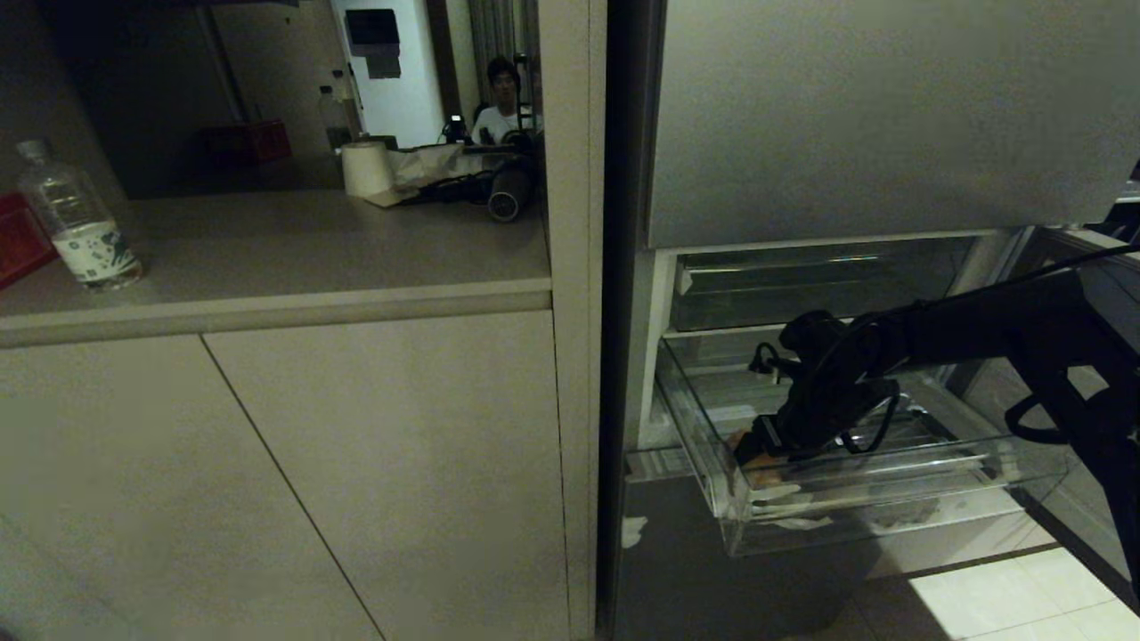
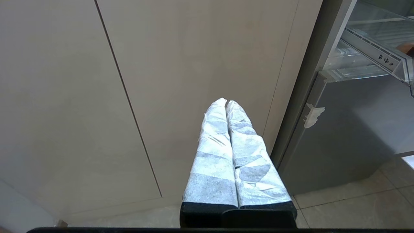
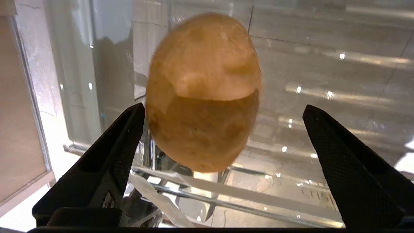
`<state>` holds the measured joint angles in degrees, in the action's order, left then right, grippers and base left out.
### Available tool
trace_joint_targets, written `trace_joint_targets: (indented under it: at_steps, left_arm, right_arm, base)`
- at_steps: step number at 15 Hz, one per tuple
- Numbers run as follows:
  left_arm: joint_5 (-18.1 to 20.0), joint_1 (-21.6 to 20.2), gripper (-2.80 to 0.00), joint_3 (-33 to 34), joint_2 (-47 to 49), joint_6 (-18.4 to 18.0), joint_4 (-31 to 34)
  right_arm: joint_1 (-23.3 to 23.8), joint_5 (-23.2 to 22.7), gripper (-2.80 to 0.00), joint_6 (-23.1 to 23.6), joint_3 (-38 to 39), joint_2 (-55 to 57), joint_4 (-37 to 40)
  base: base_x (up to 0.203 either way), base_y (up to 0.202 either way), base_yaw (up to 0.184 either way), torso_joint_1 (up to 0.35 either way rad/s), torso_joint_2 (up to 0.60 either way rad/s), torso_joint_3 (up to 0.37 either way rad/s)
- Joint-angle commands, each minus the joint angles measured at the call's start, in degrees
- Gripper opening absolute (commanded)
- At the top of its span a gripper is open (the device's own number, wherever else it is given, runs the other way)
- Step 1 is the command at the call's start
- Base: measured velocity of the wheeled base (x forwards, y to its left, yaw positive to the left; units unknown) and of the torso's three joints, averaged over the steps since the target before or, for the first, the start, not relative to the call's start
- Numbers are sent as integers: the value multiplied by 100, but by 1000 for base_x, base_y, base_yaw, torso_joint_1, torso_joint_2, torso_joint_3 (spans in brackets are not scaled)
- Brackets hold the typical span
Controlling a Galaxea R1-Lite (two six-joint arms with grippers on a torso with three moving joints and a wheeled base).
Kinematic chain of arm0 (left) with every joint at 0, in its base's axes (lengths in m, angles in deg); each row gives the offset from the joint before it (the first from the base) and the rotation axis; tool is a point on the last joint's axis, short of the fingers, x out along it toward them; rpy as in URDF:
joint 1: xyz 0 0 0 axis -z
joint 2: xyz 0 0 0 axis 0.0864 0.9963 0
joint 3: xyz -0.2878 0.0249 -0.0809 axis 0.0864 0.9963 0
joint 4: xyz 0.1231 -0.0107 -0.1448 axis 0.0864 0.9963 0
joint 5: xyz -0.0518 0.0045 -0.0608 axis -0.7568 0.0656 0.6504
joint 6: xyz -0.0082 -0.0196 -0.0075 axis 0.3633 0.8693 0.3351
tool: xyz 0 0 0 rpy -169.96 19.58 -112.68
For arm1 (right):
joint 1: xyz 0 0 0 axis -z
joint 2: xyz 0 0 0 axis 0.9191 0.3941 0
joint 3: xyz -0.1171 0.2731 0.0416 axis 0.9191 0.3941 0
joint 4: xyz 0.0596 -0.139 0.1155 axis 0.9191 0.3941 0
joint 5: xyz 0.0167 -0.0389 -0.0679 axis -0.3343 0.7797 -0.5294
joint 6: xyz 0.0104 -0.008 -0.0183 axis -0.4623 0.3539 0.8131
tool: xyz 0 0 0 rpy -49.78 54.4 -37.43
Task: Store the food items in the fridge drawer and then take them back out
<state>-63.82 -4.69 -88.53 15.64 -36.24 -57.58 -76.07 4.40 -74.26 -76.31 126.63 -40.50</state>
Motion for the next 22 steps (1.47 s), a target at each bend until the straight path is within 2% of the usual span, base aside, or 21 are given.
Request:
trace_joint_targets:
  at_steps: [1,16,17,22]
  left_arm:
    - [0,0,-280,0,9,1,-1]
    - [0,0,-280,0,9,1,-1]
    - [0,0,-280,0,9,1,-1]
    - [0,0,-280,0,9,1,-1]
  right_arm:
    - [-30,-2,0,-1,-1,34,-13]
    - [-144,41,0,-125,26,93,-207]
    - [-144,41,-280,-125,35,102,-216]
    - [-144,76,-280,-262,52,146,-259]
  base:
    - [0,0,0,0,0,0]
    - [0,0,0,0,0,0]
    - [0,0,0,0,0,0]
    - [0,0,0,0,0,0]
